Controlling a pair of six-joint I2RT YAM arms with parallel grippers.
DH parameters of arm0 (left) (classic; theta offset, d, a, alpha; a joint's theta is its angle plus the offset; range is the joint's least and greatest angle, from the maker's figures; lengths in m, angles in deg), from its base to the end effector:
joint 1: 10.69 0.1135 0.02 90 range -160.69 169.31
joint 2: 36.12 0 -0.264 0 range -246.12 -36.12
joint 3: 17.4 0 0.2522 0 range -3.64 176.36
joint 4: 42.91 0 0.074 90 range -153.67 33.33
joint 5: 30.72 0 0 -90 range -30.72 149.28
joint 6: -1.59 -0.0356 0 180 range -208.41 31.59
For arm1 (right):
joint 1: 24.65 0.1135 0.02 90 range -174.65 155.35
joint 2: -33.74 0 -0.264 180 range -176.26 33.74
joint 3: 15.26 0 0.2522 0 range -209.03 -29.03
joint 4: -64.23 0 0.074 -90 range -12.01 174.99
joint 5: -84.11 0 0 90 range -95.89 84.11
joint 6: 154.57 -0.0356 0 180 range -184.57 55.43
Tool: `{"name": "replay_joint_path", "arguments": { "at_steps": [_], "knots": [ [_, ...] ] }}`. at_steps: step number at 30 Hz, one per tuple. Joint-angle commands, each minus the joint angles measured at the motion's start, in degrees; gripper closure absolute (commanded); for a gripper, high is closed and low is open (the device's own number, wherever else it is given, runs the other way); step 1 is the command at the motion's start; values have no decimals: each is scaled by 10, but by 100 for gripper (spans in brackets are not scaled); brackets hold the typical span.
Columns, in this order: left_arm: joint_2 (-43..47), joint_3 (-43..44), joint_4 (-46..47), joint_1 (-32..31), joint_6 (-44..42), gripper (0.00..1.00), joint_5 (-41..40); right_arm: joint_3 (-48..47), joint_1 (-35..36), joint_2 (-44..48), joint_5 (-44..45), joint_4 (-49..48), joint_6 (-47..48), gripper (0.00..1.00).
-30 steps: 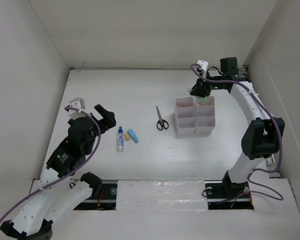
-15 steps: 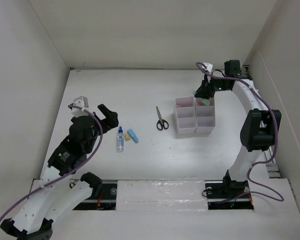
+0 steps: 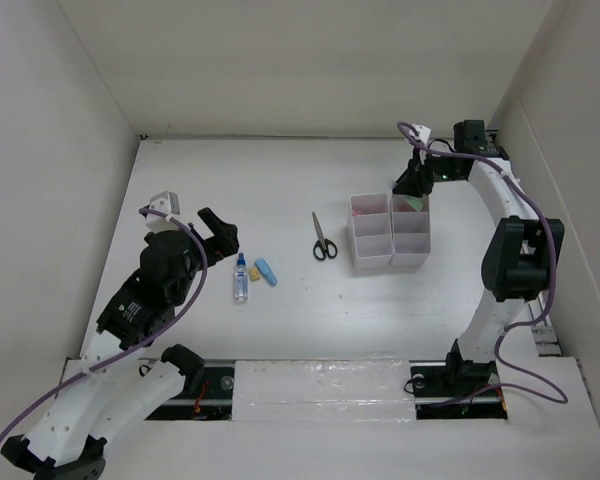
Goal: Sort the stationery into containers
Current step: Place the pen in the storage box.
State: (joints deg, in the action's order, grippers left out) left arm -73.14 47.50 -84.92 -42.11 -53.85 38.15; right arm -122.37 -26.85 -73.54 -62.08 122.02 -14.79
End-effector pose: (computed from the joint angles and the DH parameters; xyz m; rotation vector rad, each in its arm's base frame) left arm 0.1228 -0.0600 0.3642 -0.3123 1.8002 -0.4845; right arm 0.4012 0.0142 0.2853 -1.1569 1.8156 0.7534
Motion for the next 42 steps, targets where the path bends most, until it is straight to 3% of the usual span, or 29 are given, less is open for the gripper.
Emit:
{"name": "replay_joint_path", "arguments": {
  "at_steps": [1, 27, 42],
  "knots": [
    [0, 3, 23, 0, -11, 0, 3, -31, -1, -7, -33, 3, 15, 100],
    [5, 3, 23, 0, -11, 0, 8, -9, -6, -2, -36, -13, -1, 94],
    [5, -2, 23, 0, -16, 0, 8, -9, -6, -7, -24, -13, -7, 85]
  ]
}}
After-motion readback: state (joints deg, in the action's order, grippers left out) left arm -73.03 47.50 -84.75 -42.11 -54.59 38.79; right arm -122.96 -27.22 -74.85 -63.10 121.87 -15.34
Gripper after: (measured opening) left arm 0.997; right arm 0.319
